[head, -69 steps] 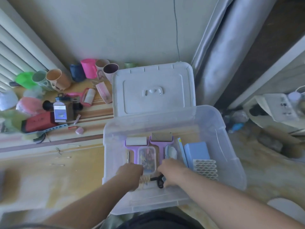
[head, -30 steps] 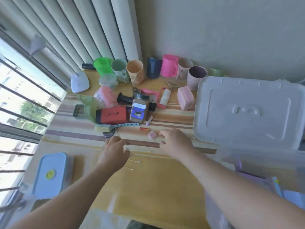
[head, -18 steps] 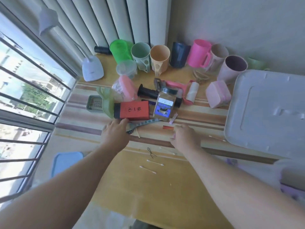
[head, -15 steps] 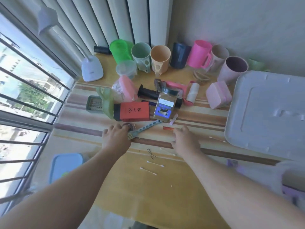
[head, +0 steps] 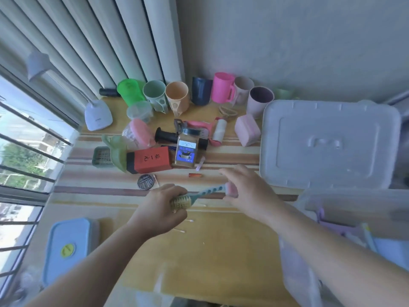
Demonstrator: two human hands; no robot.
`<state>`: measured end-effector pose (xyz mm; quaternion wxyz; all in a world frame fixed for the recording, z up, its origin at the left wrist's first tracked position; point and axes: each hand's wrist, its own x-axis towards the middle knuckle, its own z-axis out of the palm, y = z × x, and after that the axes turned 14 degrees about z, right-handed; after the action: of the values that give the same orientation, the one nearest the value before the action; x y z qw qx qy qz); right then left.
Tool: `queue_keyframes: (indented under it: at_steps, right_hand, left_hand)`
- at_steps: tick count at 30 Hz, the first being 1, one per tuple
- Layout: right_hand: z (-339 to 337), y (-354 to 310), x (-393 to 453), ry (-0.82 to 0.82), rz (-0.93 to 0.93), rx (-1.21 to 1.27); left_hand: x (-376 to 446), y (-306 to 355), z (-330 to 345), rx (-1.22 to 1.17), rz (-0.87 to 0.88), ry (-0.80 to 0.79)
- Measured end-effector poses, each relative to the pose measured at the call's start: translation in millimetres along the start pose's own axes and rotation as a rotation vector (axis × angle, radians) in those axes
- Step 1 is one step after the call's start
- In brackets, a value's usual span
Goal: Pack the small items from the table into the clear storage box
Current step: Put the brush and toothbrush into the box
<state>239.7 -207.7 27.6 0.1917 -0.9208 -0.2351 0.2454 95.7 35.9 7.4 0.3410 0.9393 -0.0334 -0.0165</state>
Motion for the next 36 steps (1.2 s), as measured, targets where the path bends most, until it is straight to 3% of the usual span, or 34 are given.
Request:
queue_keyframes:
  at_steps: [5,9,11,14,19,21,24,27,32,36]
  right_hand:
    - [-60.7,49.4,-56.7,0.173,-0.066,-0.132]
    - [-110.3,121.9,-111.8,0.273,0.016,-0.083]
    - [-129.9,169.1,-146.2,0.174,0.11,-0.009]
    - [-133.3,236.6,-182.6,-0.117,0.289,-0.08]
    - [-112.6,319.8,-224.0,-0.3,0.556,-0.341]
    - [-95.9,325.1,-228.4,-0.408,0.554,-0.268]
    - [-67.2,314.0,-226.7,-0.624,0.457,-0.023]
    - [-43.6,303.6,-221.7,-0.719,0.351,0.012]
    - [-33.1,310.9,-214.3,-0.688,0.316,0.065]
    - [-40.5,331.8,-213.4,-0.487,0.329,0.044]
  left_hand:
    - [45.8,97.7,2.5,-0.03,0.201,0.053]
    - [83.8,188.7,37.4,-0.091,0.321,-0.052]
    - [102.8,236.2,64.3,-0.101,0.365,-0.148]
    - [123.7,281.8,112.2,-0.048,0.382,-0.377]
    - [133.6,315.1,193.5,0.331,0.315,-0.755]
    - [130.4,314.6,212.2,0.44,0.257,-0.828]
    - [123.5,313.3,233.9,0.547,0.183,-0.828]
    - [116.8,310.0,244.5,0.683,0.149,-0.8]
    - [103.5,304.2,251.4,0.741,0.085,-0.793]
    - [104.8,307.9,247.2,0.76,0.114,-0.654]
